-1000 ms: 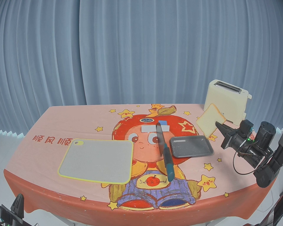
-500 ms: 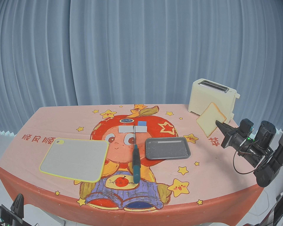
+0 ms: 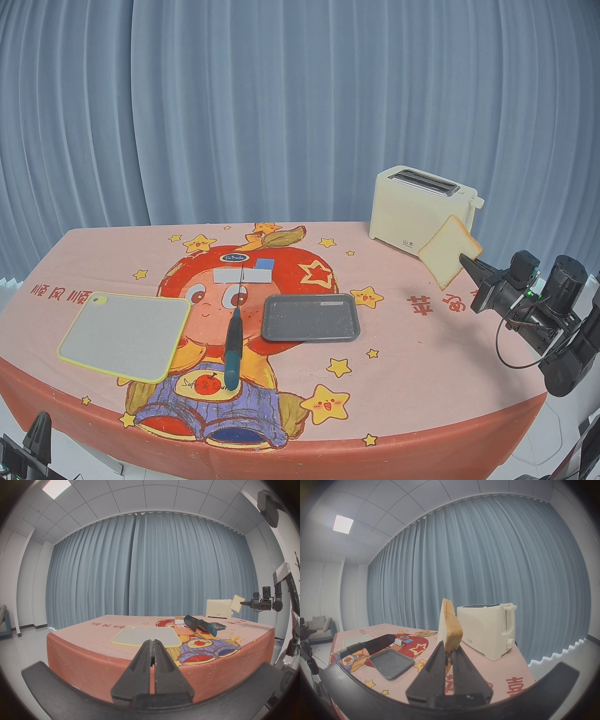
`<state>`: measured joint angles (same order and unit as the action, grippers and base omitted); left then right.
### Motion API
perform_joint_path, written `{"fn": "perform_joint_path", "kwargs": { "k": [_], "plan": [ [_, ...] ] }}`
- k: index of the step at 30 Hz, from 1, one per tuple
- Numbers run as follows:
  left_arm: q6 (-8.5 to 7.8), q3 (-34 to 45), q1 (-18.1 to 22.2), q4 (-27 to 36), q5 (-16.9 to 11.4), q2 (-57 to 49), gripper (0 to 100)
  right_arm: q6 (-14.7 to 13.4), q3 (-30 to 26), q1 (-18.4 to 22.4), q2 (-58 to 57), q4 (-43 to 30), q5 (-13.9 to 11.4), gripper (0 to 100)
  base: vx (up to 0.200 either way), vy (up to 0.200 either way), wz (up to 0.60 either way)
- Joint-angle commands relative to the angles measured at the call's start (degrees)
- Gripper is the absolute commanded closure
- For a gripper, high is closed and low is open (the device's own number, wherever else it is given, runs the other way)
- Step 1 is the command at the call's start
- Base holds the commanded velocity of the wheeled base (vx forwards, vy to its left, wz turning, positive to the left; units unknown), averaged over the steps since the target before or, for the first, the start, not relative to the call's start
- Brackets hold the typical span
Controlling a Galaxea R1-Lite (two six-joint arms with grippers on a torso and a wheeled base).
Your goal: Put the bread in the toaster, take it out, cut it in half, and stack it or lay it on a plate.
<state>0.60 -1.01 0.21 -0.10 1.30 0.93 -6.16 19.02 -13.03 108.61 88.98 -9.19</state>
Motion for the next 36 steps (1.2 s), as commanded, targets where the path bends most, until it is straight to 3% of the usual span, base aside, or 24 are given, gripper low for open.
{"fn": "perform_joint_path", "kwargs": {
  "k": [1, 20, 23, 29, 36],
  "plan": [
    [0.02, 1.0, 0.0, 0.0, 0.0, -0.3, 100, 0.2, 0.1, 1.0, -0.2, 0.7, -0.1, 100, 0.000, 0.000, 0.00],
    [0.02, 1.0, 0.1, 0.0, 0.0, -0.3, 100, 1.8, -0.8, 3.9, -3.2, 0.5, -0.9, 100, 0.000, 0.000, 0.00],
    [0.02, 1.0, 0.1, 0.0, 0.0, -0.2, 100, 3.4, 1.5, 5.0, -3.8, 0.4, -3.8, 100, 0.000, 0.000, 0.00],
    [0.02, 1.0, 0.1, 0.0, 0.0, -0.2, 100, 3.0, 1.9, 5.1, -3.0, 0.4, -4.3, 100, 0.000, 0.000, 0.00],
    [0.02, 1.0, 0.0, 0.0, 0.0, -0.3, 100, 3.1, 9.2, 9.8, -3.0, -2.3, -7.4, 100, 0.000, 0.000, 0.00]
  ]
}}
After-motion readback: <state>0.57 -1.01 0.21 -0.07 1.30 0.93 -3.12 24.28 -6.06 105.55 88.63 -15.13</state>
